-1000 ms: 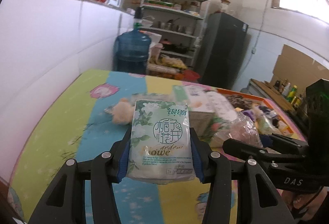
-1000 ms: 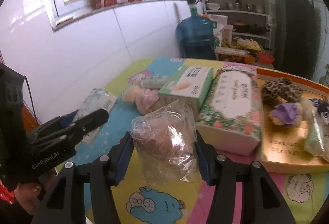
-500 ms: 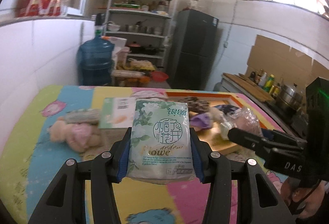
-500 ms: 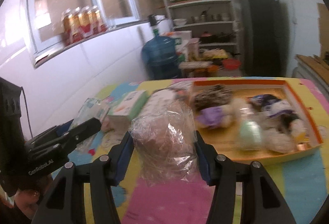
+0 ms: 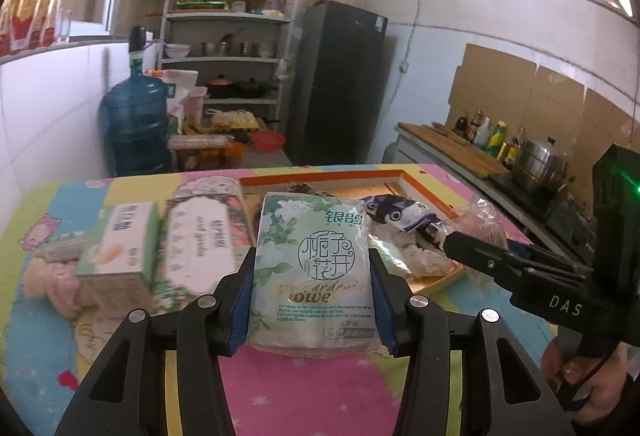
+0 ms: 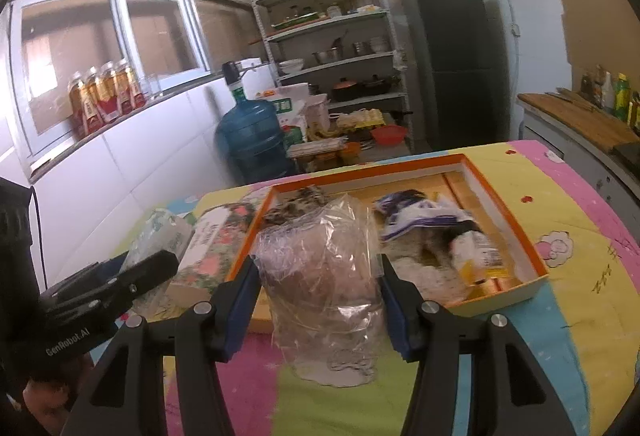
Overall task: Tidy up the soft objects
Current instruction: 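Carry the tissue pack and clear bag over the gold box with both grippers, then lower the tissue pack and clear bag into the box and open both grippers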
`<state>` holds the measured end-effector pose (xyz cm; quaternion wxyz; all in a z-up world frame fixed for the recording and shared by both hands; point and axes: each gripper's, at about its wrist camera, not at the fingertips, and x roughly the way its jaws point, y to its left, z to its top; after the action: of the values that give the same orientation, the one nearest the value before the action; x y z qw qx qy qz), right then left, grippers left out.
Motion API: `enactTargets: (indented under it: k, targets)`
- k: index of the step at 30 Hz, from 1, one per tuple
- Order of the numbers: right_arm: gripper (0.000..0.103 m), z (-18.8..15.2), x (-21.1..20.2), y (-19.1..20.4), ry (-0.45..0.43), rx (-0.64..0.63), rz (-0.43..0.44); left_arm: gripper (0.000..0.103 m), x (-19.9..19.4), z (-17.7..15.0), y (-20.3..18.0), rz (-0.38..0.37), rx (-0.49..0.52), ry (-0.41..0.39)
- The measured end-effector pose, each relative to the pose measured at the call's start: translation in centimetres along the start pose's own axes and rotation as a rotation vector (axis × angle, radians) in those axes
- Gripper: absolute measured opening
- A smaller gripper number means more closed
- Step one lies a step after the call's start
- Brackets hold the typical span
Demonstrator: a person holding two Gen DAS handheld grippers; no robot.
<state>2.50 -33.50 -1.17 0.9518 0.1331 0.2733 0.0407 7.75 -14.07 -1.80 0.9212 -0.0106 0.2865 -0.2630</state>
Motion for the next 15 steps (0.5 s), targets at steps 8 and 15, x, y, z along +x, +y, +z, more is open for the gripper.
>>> enactTargets:
  k: [8, 15]
  targets:
    - [0.056, -0.1, 1.1, -3.4, 0.009, 0.01, -0.016, 0.052, 3.0, 0.3, -2.5, 0.011, 0.018, 0.012]
    - [0.056, 0.6, 2.7, -5.1, 0.02, 0.003, -0.005, 0.052, 5.6, -0.1, -3.6, 0.056, 0.015, 0.035]
